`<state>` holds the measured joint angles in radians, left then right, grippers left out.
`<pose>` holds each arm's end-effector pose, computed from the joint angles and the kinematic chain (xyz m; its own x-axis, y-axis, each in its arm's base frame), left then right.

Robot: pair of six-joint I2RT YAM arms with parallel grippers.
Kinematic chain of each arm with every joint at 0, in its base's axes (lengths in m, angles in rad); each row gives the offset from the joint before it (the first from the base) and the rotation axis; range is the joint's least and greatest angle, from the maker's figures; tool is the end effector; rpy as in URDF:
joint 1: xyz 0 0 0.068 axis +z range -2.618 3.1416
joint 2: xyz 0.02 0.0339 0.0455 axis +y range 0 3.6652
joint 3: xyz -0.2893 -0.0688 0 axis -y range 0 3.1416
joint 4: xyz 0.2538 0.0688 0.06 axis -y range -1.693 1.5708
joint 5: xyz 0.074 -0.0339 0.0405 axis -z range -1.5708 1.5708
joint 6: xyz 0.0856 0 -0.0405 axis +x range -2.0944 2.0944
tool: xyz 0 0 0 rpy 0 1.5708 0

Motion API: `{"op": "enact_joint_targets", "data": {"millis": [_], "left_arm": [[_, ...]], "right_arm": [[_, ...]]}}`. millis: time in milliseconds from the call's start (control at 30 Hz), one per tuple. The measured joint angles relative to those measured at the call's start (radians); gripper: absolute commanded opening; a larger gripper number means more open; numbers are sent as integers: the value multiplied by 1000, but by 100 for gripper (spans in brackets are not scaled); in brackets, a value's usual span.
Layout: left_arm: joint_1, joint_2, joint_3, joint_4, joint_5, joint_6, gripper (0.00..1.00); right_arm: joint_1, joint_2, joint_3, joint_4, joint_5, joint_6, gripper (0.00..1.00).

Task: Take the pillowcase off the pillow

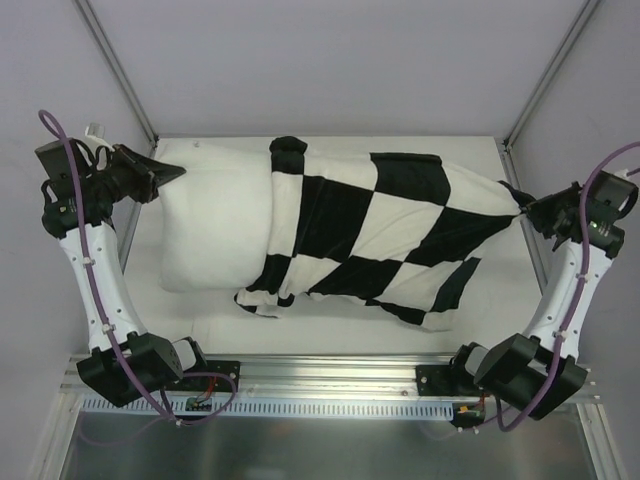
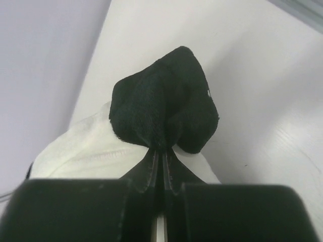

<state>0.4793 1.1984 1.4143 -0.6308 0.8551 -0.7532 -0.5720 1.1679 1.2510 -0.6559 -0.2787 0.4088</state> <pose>0.2684 0.0667 0.4435 -0.4731 -0.7517 -0.4595 -0.0183 0.5299 -0.8479 0.2531 -0.1349 0.3758 -0.2886 0.6403 -0.7119 0.4803 0.7400 0.4709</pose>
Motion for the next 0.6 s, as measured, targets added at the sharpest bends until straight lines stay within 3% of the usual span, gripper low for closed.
{"op": "enact_joint_targets", "data": {"millis": [67, 100, 133, 167, 233, 367, 600], "left_arm": [[-5, 21, 3, 10, -9, -5, 0], [-14, 38, 1, 13, -25, -6, 0], [-23, 54, -6, 20, -44, -6, 0], [-36, 70, -19, 27, -68, -6, 0], [-68, 90, -60, 41, -132, -4, 0], [-107, 100, -136, 53, -232, 11, 0], [-156, 117, -178, 77, -333, 21, 0]], "right_arm": [[56, 25, 31, -10, 36, -19, 1], [94, 53, 59, -14, 60, -38, 12], [133, 90, 92, -21, 81, -61, 33], [172, 128, 126, -28, 93, -76, 74], [237, 204, 196, -41, 134, -133, 92], [354, 220, 189, -47, 180, -209, 99], [559, -145, -150, -68, 188, -254, 99]]}}
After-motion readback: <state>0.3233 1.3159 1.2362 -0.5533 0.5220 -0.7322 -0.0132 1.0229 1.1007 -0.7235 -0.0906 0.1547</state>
